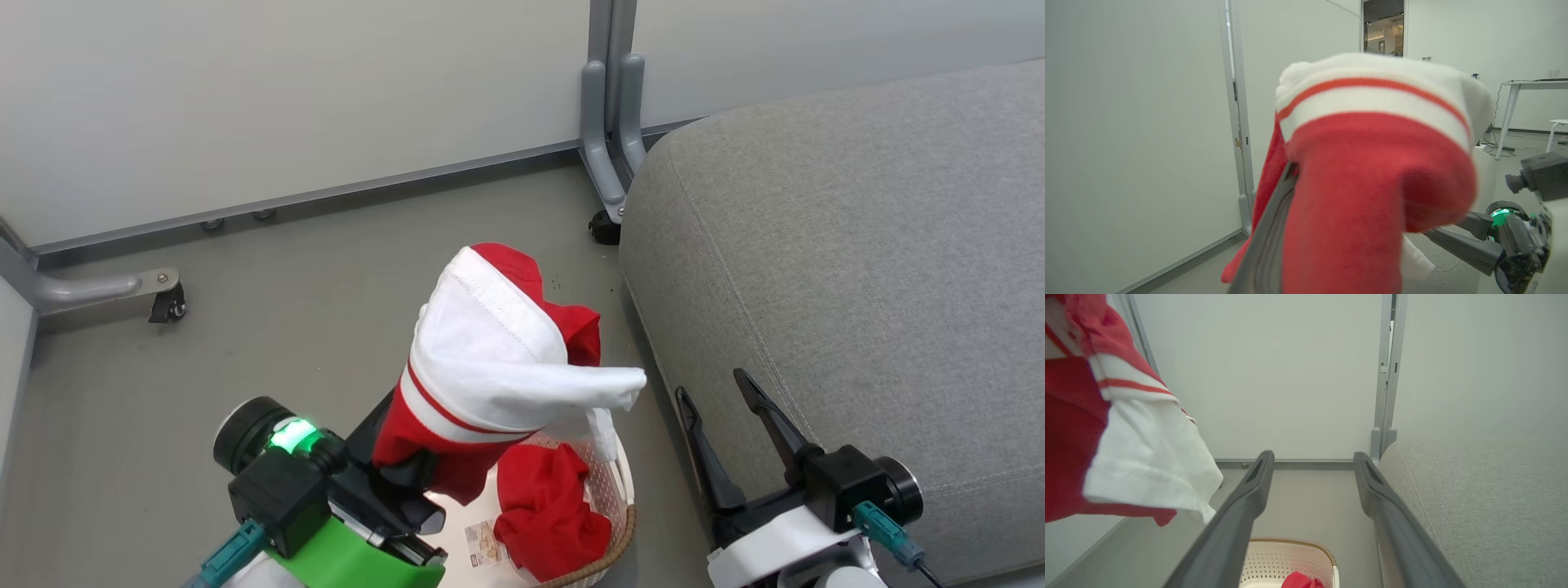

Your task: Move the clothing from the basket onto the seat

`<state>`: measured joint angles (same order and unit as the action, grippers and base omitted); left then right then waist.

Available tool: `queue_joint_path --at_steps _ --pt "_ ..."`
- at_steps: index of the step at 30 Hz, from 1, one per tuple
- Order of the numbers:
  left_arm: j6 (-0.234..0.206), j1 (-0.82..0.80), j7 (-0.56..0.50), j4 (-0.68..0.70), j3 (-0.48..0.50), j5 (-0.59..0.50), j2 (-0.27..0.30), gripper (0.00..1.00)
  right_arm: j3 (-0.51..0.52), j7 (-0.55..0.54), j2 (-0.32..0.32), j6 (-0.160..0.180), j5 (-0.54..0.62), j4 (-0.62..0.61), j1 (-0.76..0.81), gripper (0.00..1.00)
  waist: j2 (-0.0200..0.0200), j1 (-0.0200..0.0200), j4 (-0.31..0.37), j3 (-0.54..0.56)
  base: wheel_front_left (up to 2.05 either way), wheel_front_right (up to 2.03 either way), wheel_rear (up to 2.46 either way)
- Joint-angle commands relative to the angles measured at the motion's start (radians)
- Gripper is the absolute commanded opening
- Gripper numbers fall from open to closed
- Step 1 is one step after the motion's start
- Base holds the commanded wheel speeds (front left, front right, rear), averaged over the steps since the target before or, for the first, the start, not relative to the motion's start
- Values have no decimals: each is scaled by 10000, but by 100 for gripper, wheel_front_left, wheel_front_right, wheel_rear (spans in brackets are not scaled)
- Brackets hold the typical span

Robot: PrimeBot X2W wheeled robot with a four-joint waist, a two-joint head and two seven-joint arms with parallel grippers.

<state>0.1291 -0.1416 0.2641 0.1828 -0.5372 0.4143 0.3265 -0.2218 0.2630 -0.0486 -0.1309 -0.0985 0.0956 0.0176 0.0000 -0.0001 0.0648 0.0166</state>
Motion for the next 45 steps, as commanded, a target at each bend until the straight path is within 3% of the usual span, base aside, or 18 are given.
queue_joint_path --at_steps 1,22,26,31,35,45 --pt "20 -179 5 -50 15 63 -23 0 -3 29 -32 3 25 -10 -18 100 0 1 9 -2 0 0 0" --pt "22 -182 5 -281 169 188 -290 0 -90 29 -152 3 -79 -133 -240 100 0 1 55 -43 0 0 0" --pt "22 -146 5 -366 231 166 -296 0 -810 28 -666 3 -526 -570 -352 100 0 1 96 -74 0 0 0" --pt "22 -139 5 -441 195 113 -285 0 -2445 28 -1895 8 -1242 -1577 -684 100 0 1 134 -123 0 0 0" --pt "22 -191 5 -492 59 81 -234 0 -2974 28 -2505 8 -1549 -1931 -986 100 0 1 149 -147 0 0 0" --pt "22 -451 5 -383 -777 226 4 0 -4437 28 -3429 8 -1645 -898 -2312 100 0 1 -11 -196 0 0 0"
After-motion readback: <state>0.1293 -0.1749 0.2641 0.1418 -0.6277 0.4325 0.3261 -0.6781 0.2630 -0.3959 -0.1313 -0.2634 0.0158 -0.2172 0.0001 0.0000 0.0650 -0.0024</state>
